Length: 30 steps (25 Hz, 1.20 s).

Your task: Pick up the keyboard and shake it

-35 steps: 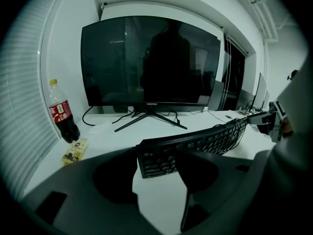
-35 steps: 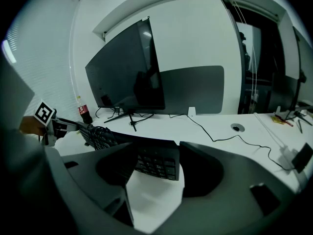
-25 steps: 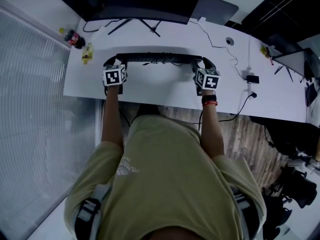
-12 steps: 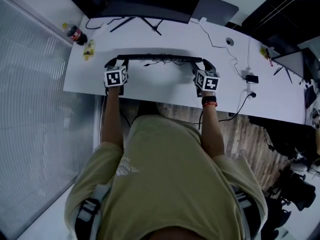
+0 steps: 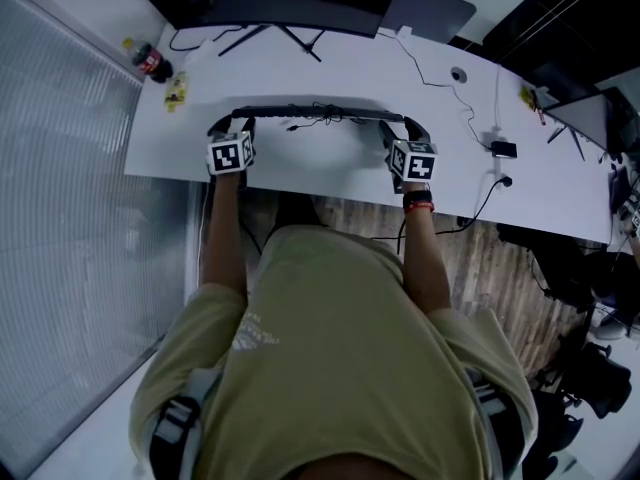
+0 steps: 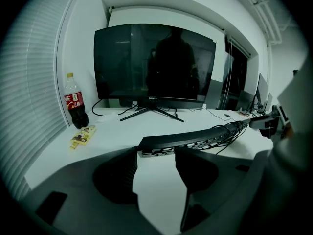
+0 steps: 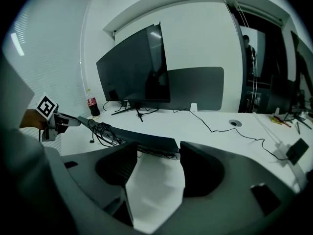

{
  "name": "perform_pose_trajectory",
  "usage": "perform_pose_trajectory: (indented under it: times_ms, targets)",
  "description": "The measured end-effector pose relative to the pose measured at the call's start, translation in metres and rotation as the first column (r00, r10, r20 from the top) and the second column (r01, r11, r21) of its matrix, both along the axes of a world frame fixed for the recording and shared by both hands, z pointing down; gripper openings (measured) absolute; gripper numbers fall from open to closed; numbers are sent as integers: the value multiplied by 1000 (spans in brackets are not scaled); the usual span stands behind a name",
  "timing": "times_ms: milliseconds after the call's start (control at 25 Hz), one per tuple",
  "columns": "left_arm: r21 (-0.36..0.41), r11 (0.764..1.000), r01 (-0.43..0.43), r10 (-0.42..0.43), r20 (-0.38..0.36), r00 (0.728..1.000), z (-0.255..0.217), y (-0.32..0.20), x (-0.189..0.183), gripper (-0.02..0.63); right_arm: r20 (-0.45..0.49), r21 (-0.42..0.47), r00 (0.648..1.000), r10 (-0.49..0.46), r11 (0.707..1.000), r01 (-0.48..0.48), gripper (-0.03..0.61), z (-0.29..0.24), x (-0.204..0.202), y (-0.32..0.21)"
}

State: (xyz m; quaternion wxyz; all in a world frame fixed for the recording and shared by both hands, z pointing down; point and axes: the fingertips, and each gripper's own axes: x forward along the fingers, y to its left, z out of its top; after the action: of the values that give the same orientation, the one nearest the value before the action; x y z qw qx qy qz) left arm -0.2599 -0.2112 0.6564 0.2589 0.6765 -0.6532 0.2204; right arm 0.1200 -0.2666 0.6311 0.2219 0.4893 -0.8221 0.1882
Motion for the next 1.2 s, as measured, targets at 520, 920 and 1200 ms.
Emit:
perform_pose_trajectory:
  times_ms: [520, 920, 1200]
  targets:
    - [-22, 1000, 11, -12, -9, 1000, 19, 27, 3, 250, -49, -38, 999, -18, 999, 17, 278, 20, 2, 31]
    - [-56, 998, 19, -21, -37, 999, 38, 45, 5, 245, -111, -99, 993, -40, 995, 29, 279, 43, 3, 51]
    - [-44, 996, -82, 85, 51, 995, 46, 38, 46, 21, 25, -167, 998, 55, 985, -50, 164, 65, -18, 58]
